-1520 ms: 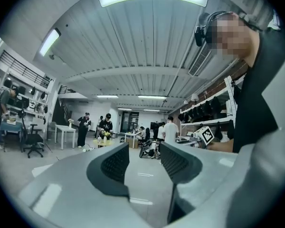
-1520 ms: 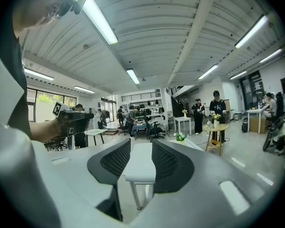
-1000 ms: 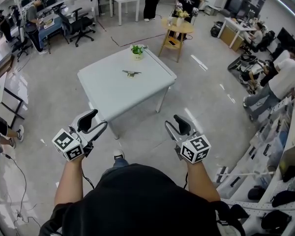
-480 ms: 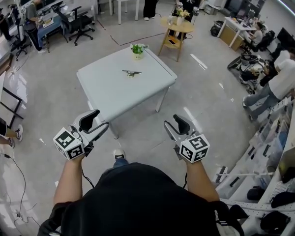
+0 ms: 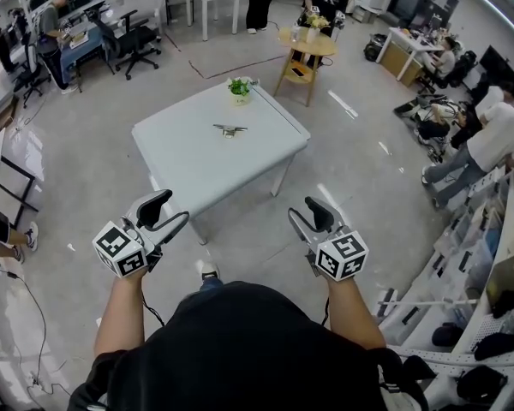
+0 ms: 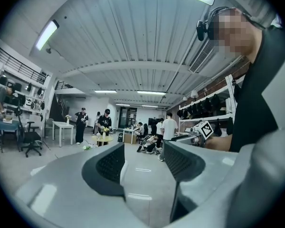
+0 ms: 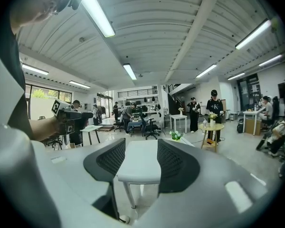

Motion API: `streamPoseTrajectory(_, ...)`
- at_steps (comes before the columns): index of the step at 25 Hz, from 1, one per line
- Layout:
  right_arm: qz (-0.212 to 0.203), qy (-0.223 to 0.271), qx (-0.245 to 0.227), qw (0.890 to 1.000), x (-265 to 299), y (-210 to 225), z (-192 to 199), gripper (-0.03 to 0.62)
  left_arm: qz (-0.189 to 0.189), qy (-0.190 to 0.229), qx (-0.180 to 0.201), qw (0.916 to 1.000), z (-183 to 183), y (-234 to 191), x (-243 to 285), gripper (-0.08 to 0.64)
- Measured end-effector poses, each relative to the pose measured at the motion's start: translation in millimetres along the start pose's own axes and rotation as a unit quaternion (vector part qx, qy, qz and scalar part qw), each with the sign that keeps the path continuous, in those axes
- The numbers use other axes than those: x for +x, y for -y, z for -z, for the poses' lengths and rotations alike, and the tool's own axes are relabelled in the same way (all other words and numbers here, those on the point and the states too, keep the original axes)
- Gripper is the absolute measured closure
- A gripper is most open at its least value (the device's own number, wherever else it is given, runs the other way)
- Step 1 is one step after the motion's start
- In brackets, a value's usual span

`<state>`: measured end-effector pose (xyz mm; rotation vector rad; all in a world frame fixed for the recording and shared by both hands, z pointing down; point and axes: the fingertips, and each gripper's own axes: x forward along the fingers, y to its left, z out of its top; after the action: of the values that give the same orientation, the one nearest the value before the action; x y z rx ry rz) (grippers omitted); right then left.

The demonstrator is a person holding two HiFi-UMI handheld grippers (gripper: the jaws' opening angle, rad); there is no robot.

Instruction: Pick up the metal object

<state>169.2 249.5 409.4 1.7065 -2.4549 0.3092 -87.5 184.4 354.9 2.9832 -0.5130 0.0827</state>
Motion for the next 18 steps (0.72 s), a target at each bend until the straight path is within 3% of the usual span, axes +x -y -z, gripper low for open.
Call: streamPoseTrajectory(18,0.019,-0.009,0.005,1.0,76.3,17.5,-19.7,0.354,0.012,-0.018,-0.012,0.9997,-1.7,-84.8,15.4,0.301)
